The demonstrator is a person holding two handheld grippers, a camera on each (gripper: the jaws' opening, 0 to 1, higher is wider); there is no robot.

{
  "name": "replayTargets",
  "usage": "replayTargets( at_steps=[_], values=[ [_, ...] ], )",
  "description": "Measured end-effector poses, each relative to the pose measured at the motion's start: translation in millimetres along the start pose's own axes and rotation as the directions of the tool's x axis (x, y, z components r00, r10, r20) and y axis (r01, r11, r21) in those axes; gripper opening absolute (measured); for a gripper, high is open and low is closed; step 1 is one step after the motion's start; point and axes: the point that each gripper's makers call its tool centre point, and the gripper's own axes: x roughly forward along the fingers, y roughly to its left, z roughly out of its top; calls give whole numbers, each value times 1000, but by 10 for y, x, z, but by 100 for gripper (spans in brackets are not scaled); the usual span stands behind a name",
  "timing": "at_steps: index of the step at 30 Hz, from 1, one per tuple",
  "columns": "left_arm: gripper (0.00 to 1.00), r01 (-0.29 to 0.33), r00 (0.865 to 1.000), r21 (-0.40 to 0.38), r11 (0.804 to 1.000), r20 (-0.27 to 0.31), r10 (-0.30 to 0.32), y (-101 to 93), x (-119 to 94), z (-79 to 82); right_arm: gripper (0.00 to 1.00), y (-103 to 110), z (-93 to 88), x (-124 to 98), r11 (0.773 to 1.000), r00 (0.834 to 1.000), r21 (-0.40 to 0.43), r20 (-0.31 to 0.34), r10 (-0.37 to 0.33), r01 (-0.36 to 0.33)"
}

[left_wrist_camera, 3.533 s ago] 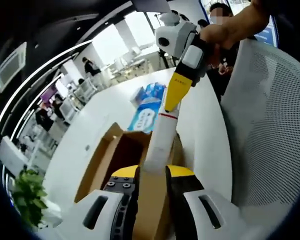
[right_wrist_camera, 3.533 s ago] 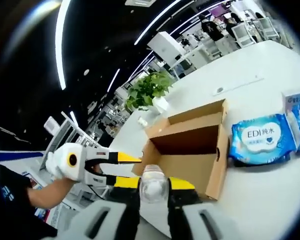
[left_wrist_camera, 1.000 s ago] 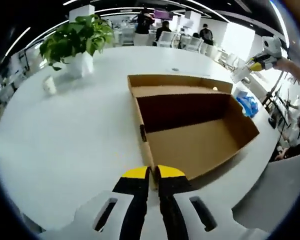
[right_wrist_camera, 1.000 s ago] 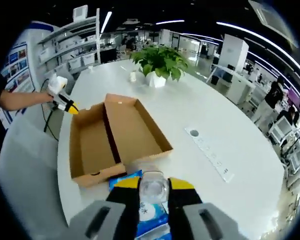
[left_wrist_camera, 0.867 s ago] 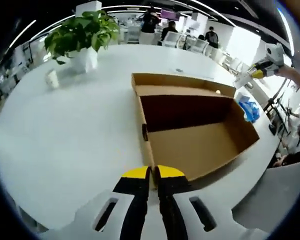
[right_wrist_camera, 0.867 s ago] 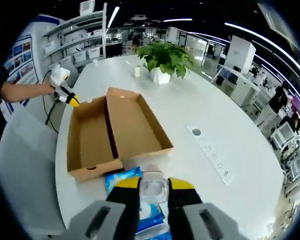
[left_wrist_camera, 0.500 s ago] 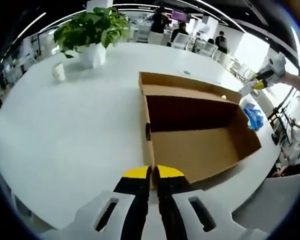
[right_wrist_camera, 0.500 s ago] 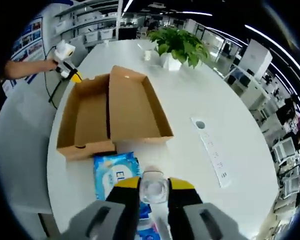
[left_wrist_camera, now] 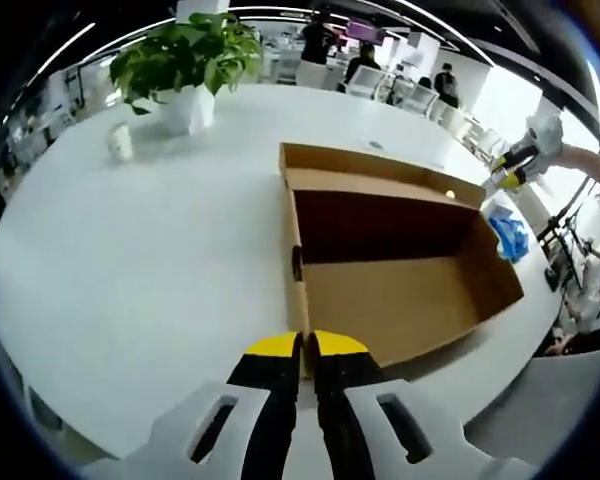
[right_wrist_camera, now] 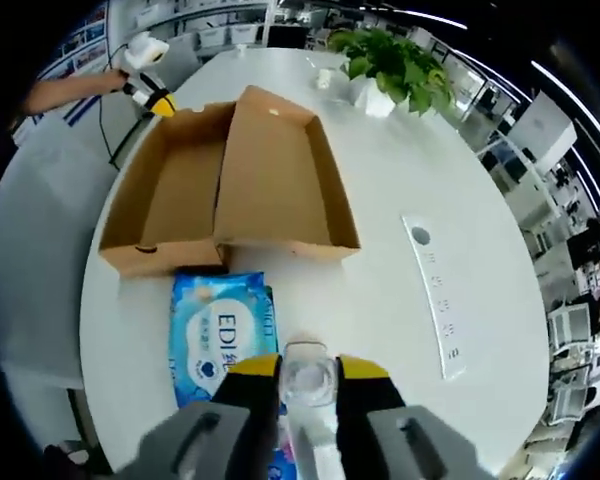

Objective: Operate the shoe box by opening the lid, removing the specified soft item, and placing it in the target area until the item is outside and the box remains undamaged.

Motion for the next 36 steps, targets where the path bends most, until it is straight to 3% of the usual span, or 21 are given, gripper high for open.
replayTargets(
  at_steps=[11, 36],
  values=[
    [2, 4, 1000, -8, 1000, -5, -4, 13, 8, -1, 17, -16, -202, 193, 996, 996, -74, -85, 37, -43],
    [2, 9, 1000, -22, 1000, -11, -10, 7, 9, -14, 17, -38, -77, 252, 991, 994, -110, -87, 61, -71]
  ],
)
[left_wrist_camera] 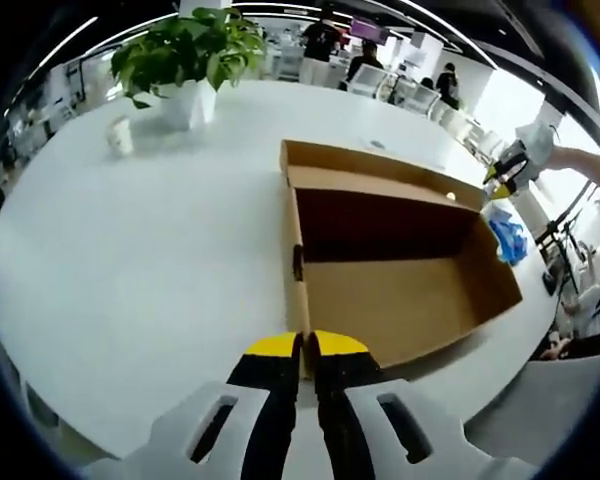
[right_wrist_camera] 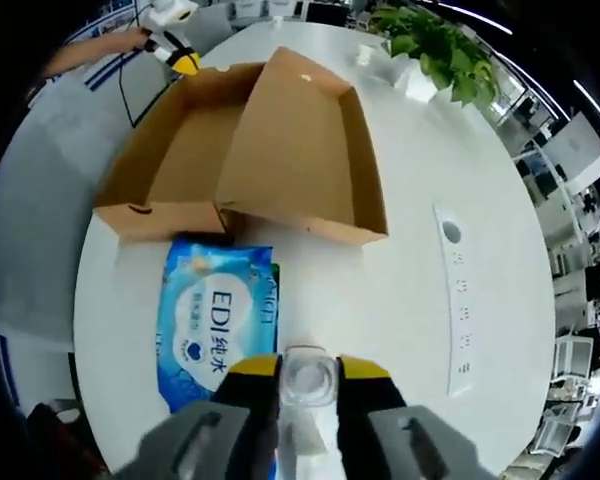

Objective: Operate the shoe box by opening the lid, removing the specified soft item, and placing it in the target area until the item is outside and the box remains undamaged.

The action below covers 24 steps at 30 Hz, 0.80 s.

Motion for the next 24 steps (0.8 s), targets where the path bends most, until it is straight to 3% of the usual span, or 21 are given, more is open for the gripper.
replayTargets(
  at_steps=[24],
  values=[
    [2, -2, 1000, -22, 1000, -6, 1, 11, 7, 7, 27, -81, 53, -49, 997, 999, 71, 19, -32, 30]
  ],
)
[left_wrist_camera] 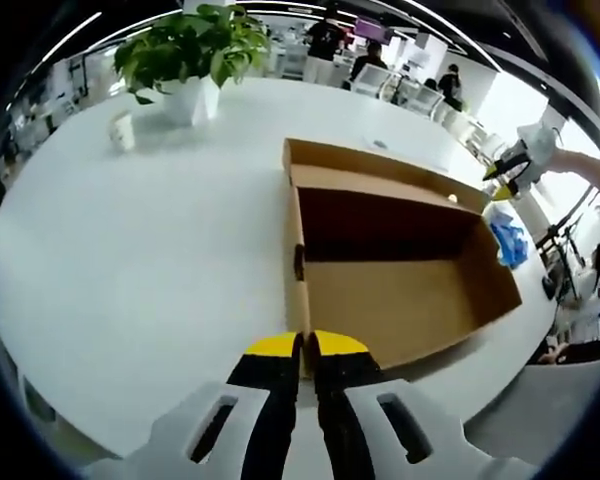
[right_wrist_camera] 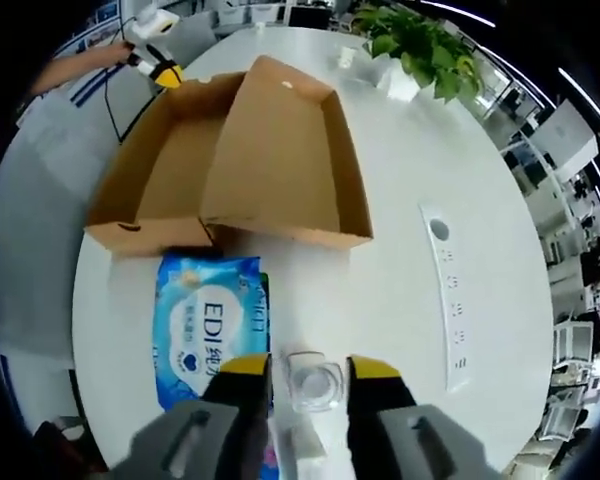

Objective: Operate the shoe box by opening the lid, removing the specified soft item, and placing it in the target area until the item is outside and the box remains undamaged.

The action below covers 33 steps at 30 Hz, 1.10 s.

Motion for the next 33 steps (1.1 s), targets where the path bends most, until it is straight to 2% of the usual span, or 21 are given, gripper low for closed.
replayTargets(
  at_steps=[3, 7, 11, 13, 17, 23, 25, 26, 27, 29, 33],
  values=[
    [2, -1, 1000, -1, 1000, 0, 1, -7, -2, 0, 29, -69, 61, -27, 996, 999, 84, 34, -22, 19],
    [2, -3, 1000, 0, 1000, -3, 3, -11, -3, 0, 30, -137, 137, -80, 994, 997, 109, 69, -37, 29],
    [2, -6, 1000, 2, 1000, -5, 6, -30, -12, -2, 30, -237, 273, -115, 971, 989, 236, 132, -70, 38],
    [2, -6, 1000, -2, 1000, -5, 6, -25, -9, -1, 30, -248, 322, -119, 964, 987, 265, 148, -68, 27],
    [2, -5, 1000, -7, 1000, -7, 5, -25, -11, 0, 27, -297, 388, -101, 952, 983, 303, 157, -91, 40],
    [2, -6, 1000, -15, 1000, -8, 6, -3, 2, 5, 27, -272, 472, -46, 926, 980, 377, 177, -86, 13],
    [2, -6, 1000, -17, 1000, -8, 6, -4, 3, 5, 25, -239, 536, -32, 910, 977, 414, 193, -89, 1],
    [2, -7, 1000, -18, 1000, -8, 7, -2, 3, 6, 23, -240, 575, -16, 888, 974, 460, 205, -92, -13],
    [2, -7, 1000, -18, 1000, -8, 7, -2, 4, 7, 20, -240, 601, -1, 876, 973, 482, 213, -89, -25],
    [2, -8, 1000, -20, 1000, -8, 8, -1, 5, 7, 18, -274, 640, 50, 860, 971, 510, 219, -92, -34],
    [2, -6, 1000, -28, 1000, -8, 5, 7, 11, 9, 18, -169, 788, 113, 842, 970, 538, 224, -90, -45]
  ],
)
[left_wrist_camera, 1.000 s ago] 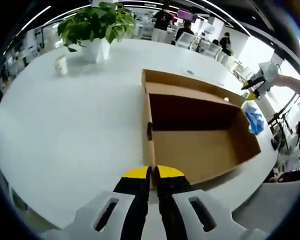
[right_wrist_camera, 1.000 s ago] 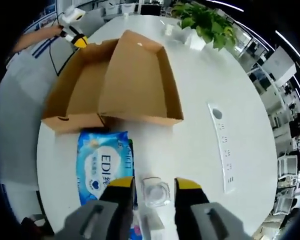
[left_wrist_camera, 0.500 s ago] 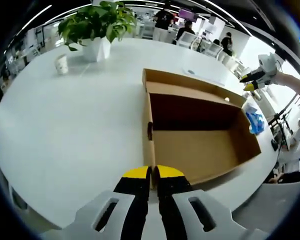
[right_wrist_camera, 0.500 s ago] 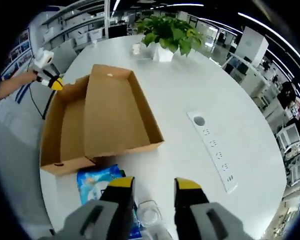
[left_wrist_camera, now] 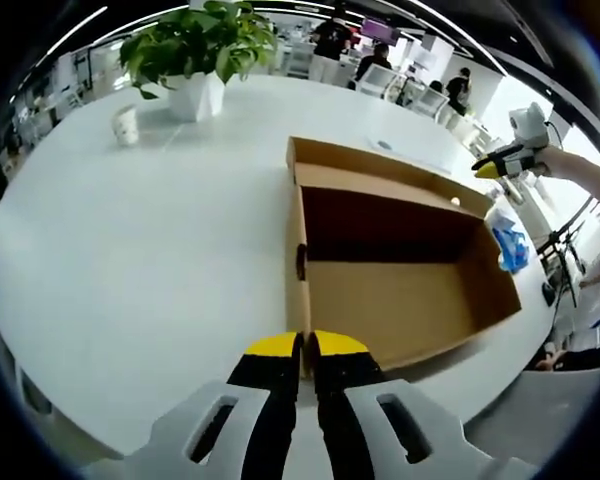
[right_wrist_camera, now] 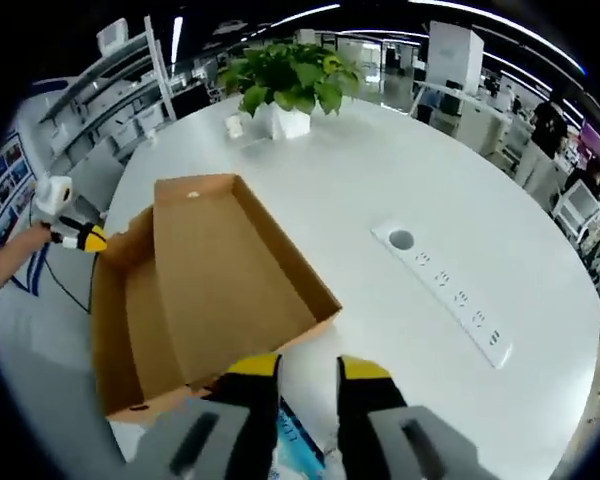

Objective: Operate the shoe box by opening the lid, removing the specified soft item, and placing it in the target area until the item is outside and the box remains undamaged.

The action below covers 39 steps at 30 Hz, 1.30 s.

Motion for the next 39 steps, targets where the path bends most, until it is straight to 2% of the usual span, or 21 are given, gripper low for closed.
replayTargets(
  at_steps=[3, 6, 8, 18, 20, 21, 24, 27, 30, 32, 35, 39],
  values=[
    [2, -1, 1000, -1, 1000, -2, 1, -24, -11, -4, 17, -19, -16, 37, 998, 1000, 69, -5, -7, 7],
    [2, 0, 1000, -4, 1000, -2, 0, -42, -20, -7, 16, -10, 16, 80, 981, 1000, 193, 13, -7, 5],
    [2, 1, 1000, -7, 1000, -2, -1, -44, -21, -7, 16, -13, 7, 103, 969, 1000, 246, 9, -19, 16],
    [2, 0, 1000, -12, 1000, 1, 0, -24, -12, 4, 15, 10, 5, 320, 934, 999, 356, 5, -44, 39],
    [2, 0, 1000, -15, 1000, 1, 0, -28, -15, 4, 13, 81, 34, 390, 900, 1000, 435, 23, -17, 5],
    [2, -1, 1000, -15, 1000, 1, 1, -26, -16, 4, 15, 43, 31, 409, 893, 999, 449, 20, -34, 22],
    [2, 0, 1000, -17, 1000, 2, 0, -21, -15, 7, 15, 17, 25, 445, 894, 999, 446, 12, -46, 36],
    [2, 3, 1000, -24, 1000, 6, -3, -24, -18, 7, 14, -57, 27, 481, 876, 997, 479, 11, -71, 57],
    [2, 5, 1000, -27, 1000, 7, -4, -26, -18, 6, 14, -59, 4, 512, 872, 996, 484, 1, -85, 74],
    [2, 6, 1000, -31, 1000, 9, -5, -36, -25, 4, 13, -57, -35, 537, 875, 995, 476, -21, -92, 91],
    [2, 8, 1000, -37, 999, 11, -7, -32, -24, 4, 3, -101, -53, 531, 900, 991, 417, -33, -129, 131],
    [2, 9, 1000, -34, 999, 21, -8, -30, -21, 3, 1, -66, -28, 484, 906, 991, 402, -23, -133, 131]
  ],
)
